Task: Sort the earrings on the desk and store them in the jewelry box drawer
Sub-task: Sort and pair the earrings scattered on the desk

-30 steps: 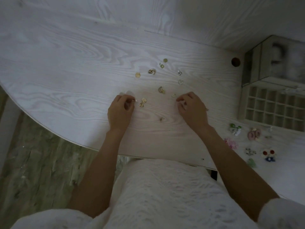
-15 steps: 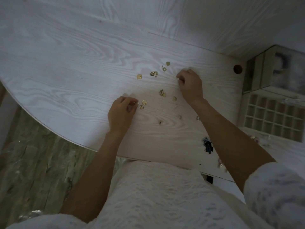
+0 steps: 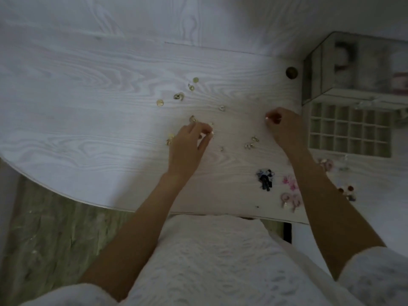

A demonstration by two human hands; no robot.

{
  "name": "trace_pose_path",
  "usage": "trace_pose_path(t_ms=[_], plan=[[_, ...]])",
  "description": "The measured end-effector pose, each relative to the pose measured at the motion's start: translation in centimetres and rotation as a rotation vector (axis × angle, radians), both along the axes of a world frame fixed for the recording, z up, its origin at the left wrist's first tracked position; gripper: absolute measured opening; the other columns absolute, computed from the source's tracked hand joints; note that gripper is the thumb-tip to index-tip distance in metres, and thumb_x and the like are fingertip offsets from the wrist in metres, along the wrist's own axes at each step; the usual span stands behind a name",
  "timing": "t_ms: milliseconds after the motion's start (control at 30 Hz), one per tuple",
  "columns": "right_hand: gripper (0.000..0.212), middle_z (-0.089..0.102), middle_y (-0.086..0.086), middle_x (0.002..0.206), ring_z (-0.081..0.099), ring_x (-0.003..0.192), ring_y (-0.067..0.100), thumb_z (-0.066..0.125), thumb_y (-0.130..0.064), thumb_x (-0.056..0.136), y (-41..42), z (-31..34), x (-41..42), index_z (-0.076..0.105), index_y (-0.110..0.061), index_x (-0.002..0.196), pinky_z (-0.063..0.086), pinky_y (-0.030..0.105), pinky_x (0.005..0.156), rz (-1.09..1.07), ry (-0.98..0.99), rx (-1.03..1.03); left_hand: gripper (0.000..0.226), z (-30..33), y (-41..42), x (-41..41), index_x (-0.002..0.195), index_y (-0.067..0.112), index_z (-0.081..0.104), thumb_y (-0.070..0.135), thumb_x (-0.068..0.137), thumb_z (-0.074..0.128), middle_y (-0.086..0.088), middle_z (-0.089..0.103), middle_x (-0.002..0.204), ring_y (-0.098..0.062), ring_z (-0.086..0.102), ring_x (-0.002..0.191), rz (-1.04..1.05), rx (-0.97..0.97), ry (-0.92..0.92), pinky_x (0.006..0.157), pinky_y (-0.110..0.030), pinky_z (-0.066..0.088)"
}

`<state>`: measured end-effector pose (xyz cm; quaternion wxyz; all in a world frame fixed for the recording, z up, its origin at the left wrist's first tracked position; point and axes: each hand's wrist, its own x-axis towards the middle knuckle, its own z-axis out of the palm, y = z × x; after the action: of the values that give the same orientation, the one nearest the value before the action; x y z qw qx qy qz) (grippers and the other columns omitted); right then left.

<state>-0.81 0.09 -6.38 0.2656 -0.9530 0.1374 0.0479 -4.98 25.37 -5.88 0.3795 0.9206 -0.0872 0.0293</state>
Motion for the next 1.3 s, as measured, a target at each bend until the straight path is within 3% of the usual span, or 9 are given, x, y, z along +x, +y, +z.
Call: trace_pose_path(t_ms=[133,267,467,633,733,933,1067,1167,1300], plan=[[0.011,0.067,0.015,0.092,0.060,0.084,0.028,0.058,-0.006,0.084,-2.3,-0.5,-4.3,0.065,-0.005,0.093,0.039,0.025,0.072,-0.045,-0.047,-0.047,0.007,0.0,-6.0,-0.2,0.092,0.013,0.064,0.018,0.088,0.061,-0.001,0.067,0.085,-0.008,0.057,0.067,-0.247,-0.068,0.083,0.063,-0.025,0.050],[0.013,0.066,0.017,0.093,0.059,0.085,0.030,0.056,-0.003,0.084,-3.6,-0.8,-5.6,0.066,-0.004,0.093,0.042,0.030,0.074,-0.045,-0.046,-0.079,0.009,-0.7,-12.6,-1.0,0.090,0.009,0.067,0.015,0.085,0.063,-0.010,0.068,0.084,-0.024,0.063,0.072,-0.416,-0.003,0.171,0.067,-0.033,0.052],[0.021,0.060,0.021,0.104,0.056,0.095,0.034,0.051,-0.004,0.089,-3.2,-1.0,-6.3,0.064,-0.002,0.105,0.041,0.035,0.078,-0.004,0.025,-0.166,0.015,-2.2,-15.1,0.2,0.096,0.008,0.068,0.009,0.089,0.055,-0.013,0.061,0.094,-0.028,0.057,0.082,-0.289,0.239,0.206,0.065,-0.032,0.041],[0.042,0.055,0.021,0.115,0.053,0.104,0.033,0.049,0.007,0.081,-3.3,-0.6,-7.6,0.056,-0.001,0.122,0.038,0.029,0.085,-0.039,0.043,-0.030,0.021,-1.9,-16.5,1.1,0.111,0.008,0.059,0.012,0.092,0.050,-0.014,0.061,0.101,-0.031,0.060,0.085,-0.306,0.283,0.216,0.069,-0.035,0.045],[0.052,0.056,0.022,0.114,0.054,0.102,0.033,0.048,0.013,0.077,-3.1,-0.8,-8.0,0.051,0.000,0.127,0.039,0.028,0.086,-0.060,0.043,0.055,0.031,-1.7,-17.8,0.9,0.123,0.009,0.052,0.010,0.092,0.050,-0.014,0.065,0.105,-0.029,0.061,0.093,-0.276,0.225,0.292,0.080,-0.038,0.046],[0.060,0.058,0.021,0.116,0.055,0.104,0.033,0.043,0.014,0.079,-2.8,-0.8,-8.2,0.038,-0.001,0.136,0.045,0.039,0.094,-0.149,0.031,0.175,0.050,-0.7,-18.1,-0.7,0.128,0.003,0.049,-0.011,0.081,0.051,-0.018,0.062,0.119,-0.026,0.059,0.109,-0.152,-0.223,0.558,0.097,-0.031,0.045],[0.053,0.055,0.022,0.120,0.054,0.107,0.034,0.043,0.013,0.080,-2.8,-0.5,-8.4,0.046,-0.001,0.131,0.042,0.037,0.093,-0.085,0.030,0.116,0.046,0.2,-16.2,-1.1,0.129,0.006,0.049,-0.008,0.086,0.047,-0.013,0.057,0.127,-0.024,0.059,0.106,-0.238,-0.272,0.619,0.093,-0.022,0.043],[0.041,0.057,0.019,0.117,0.057,0.100,0.029,0.046,0.009,0.083,-2.8,0.6,-8.6,0.055,-0.002,0.122,0.042,0.029,0.085,-0.039,-0.046,0.064,0.032,1.0,-13.1,-1.2,0.120,0.012,0.058,0.003,0.090,0.051,-0.003,0.063,0.120,-0.014,0.061,0.099,-0.284,-0.227,0.564,0.083,-0.008,0.041],[0.036,0.064,0.007,0.106,0.058,0.095,0.022,0.049,0.001,0.085,-2.0,1.4,-9.0,0.056,-0.010,0.119,0.046,0.032,0.083,0.020,-0.119,0.075,0.020,0.8,-7.3,-1.9,0.104,0.015,0.065,0.009,0.087,0.057,0.002,0.070,0.097,-0.017,0.064,0.088,-0.293,0.050,0.176,0.077,-0.027,0.049]])
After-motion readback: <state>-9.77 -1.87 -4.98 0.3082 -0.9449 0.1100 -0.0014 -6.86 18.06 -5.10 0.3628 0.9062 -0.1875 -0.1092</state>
